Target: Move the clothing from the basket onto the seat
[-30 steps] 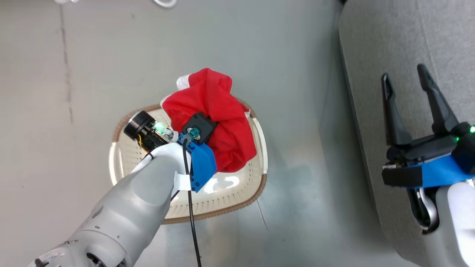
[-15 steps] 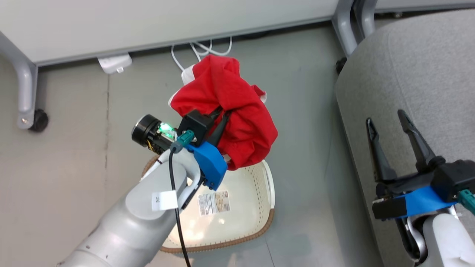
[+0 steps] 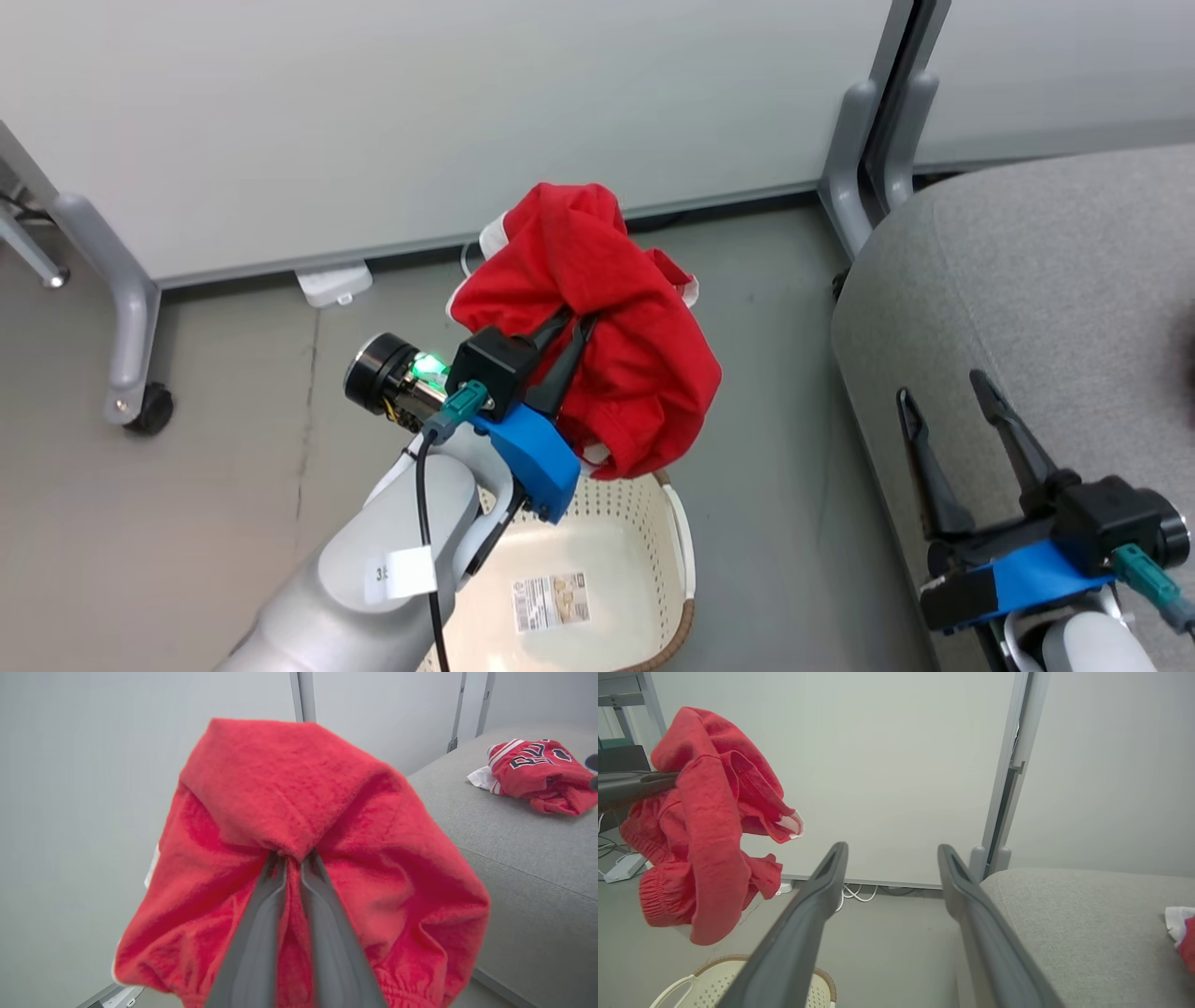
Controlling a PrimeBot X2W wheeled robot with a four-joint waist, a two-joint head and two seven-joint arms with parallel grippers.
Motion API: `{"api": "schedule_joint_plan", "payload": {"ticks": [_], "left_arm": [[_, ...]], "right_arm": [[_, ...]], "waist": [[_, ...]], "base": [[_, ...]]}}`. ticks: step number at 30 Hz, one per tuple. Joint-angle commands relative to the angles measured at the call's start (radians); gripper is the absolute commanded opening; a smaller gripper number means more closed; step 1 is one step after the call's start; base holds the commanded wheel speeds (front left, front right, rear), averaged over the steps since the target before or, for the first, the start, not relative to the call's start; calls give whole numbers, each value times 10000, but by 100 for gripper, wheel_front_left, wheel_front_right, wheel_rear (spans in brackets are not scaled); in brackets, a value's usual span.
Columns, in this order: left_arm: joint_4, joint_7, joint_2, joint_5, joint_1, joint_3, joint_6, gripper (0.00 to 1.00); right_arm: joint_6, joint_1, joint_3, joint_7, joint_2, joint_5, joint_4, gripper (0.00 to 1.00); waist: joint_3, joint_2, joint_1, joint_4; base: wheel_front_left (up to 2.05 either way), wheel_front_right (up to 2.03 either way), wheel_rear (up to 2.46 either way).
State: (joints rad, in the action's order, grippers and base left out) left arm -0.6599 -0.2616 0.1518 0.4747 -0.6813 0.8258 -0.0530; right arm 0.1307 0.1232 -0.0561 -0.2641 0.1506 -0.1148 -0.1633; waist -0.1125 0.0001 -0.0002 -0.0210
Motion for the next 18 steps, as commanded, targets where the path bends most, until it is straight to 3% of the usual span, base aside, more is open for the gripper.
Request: {"api": "schedule_joint_plan", "payload": {"ticks": [1, 18], "left_arm": [[98, -49, -10, -68, 152, -68, -54, 0], [368, -49, -144, -374, 655, -378, -319, 0]], "right_arm": [[1, -246, 4, -5, -60, 55, -33, 100], [1, -717, -405, -5, -211, -218, 221, 100]], "waist": [[321, -1, 2, 6], [1093, -1, 2, 73]], "base": [[0, 0, 0], [0, 0, 0]]}}
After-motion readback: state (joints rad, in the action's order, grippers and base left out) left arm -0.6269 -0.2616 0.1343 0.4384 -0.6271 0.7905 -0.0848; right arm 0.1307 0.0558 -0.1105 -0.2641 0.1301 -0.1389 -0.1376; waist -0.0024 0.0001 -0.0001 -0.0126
